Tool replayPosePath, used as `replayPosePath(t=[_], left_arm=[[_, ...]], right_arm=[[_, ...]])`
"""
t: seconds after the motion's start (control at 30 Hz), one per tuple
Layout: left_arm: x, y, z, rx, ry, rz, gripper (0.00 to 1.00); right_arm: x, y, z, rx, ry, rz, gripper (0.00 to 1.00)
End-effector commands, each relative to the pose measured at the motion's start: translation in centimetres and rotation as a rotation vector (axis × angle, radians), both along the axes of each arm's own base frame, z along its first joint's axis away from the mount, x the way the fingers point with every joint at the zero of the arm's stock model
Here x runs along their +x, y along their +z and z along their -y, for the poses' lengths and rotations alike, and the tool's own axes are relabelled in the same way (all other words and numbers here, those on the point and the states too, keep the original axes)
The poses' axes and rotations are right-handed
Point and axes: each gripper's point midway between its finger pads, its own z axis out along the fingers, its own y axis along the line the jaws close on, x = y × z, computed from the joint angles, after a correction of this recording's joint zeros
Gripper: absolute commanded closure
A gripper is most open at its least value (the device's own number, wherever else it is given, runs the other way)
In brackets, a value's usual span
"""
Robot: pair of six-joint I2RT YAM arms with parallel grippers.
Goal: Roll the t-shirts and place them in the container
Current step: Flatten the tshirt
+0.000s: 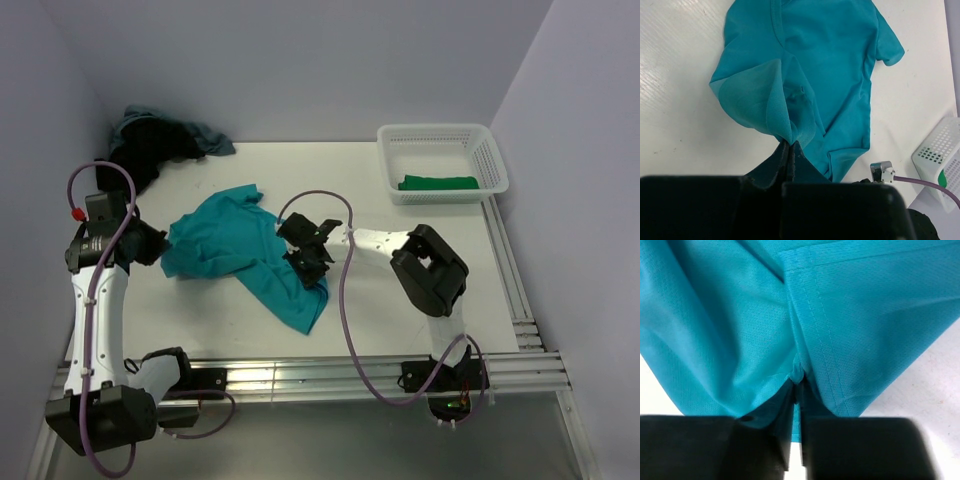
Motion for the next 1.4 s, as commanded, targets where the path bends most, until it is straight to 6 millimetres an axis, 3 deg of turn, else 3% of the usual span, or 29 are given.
replayPosePath(t=[0.0, 0.07, 0.2, 0.33, 0.37, 0.43, 0.47, 0.57, 0.6, 0.63, 0.67, 0.7, 0.8, 0.83, 0.9, 0.93, 1.0, 1.1, 1.2, 1.23, 1.3, 1.37], left_arm=[[0.9, 1.8, -0.4, 0.031, -0.005, 0.052, 1.0], [1.0, 1.8, -0.4, 0.031, -0.005, 0.052, 1.0], [1.5, 2.1, -0.6, 0.033, -0.001, 0.054, 1.0], [2.8, 3.4, -1.0, 0.051, 0.001, 0.081, 1.0], [3.1, 3.8, -1.0, 0.052, -0.003, 0.091, 1.0], [4.3, 5.4, -1.2, 0.058, -0.005, 0.126, 1.0], [4.8, 6.0, -1.4, 0.062, -0.002, 0.143, 1.0], [7.1, 9.1, -1.8, 0.079, -0.009, 0.208, 1.0], [7.8, 10.0, -1.8, 0.081, -0.013, 0.23, 1.0], [8.9, 11.8, -1.9, 0.084, -0.022, 0.267, 1.0], [9.7, 12.7, -1.9, 0.084, -0.029, 0.291, 1.0], [10.6, 14.9, -1.8, 0.085, -0.041, 0.338, 1.0], [10.8, 18.5, -1.4, 0.106, -0.076, 0.415, 1.0], [9.9, 21.2, -1.1, 0.121, -0.088, 0.481, 1.0], [8.3, 24.0, -0.6, 0.134, -0.095, 0.557, 1.0], [6.5, 26.1, 0.0, 0.137, -0.099, 0.626, 1.0], [4.2, 28.2, 0.9, 0.132, -0.115, 0.707, 1.0], [-2.6, 33.9, 2.0, 0.19, -0.1, 0.942, 1.0], [-6.9, 37.2, 1.5, 0.268, -0.028, 1.069, 1.0], [-8.5, 38.4, 1.5, 0.299, -0.016, 1.113, 1.0], [-10.6, 40.3, 1.4, 0.326, 0.008, 1.158, 1.0], [-10.3, 40.8, 0.6, 0.351, 0.041, 1.142, 1.0]], right_arm=[[0.7, -0.2, 0.0, -0.028, -0.019, 0.023, 0.92], [0.9, 1.0, -0.2, -0.002, -0.025, 0.041, 1.0], [1.4, 3.9, 0.2, 0.058, -0.061, 0.077, 1.0], [3.0, 7.5, 2.5, 0.172, -0.163, 0.065, 1.0], [3.4, 9.6, 2.9, 0.235, -0.186, 0.08, 1.0], [4.2, 11.7, 3.5, 0.363, -0.251, 0.043, 1.0], [6.1, 13.8, 5.3, 0.43, -0.323, 0.073, 1.0], [9.0, 18.3, 6.5, 0.575, -0.398, 0.116, 1.0], [10.6, 21.1, 7.1, 0.62, -0.417, 0.168, 1.0], [11.3, 22.4, 7.2, 0.642, -0.43, 0.184, 1.0], [11.7, 24.1, 7.0, 0.675, -0.422, 0.201, 1.0], [12.4, 27.2, 7.0, 0.734, -0.419, 0.239, 1.0], [12.0, 33.5, 6.9, 0.866, -0.352, 0.314, 1.0], [11.1, 35.9, 7.3, 0.903, -0.341, 0.355, 1.0], [9.4, 39.3, 7.4, 0.976, -0.284, 0.411, 1.0], [7.6, 42.0, 8.2, 1.021, -0.258, 0.471, 1.0], [5.2, 44.7, 8.8, 1.076, -0.203, 0.541, 1.0], [-0.9, 50.5, 11.4, 1.18, -0.143, 0.715, 1.0], [-4.0, 53.6, 13.8, 1.226, -0.189, 0.834, 1.0], [-5.3, 55.0, 15.7, 1.244, -0.251, 0.915, 1.0], [-6.7, 56.1, 17.3, 1.256, -0.307, 0.97, 1.0], [-7.2, 56.6, 17.8, 1.242, -0.316, 0.984, 1.0]])
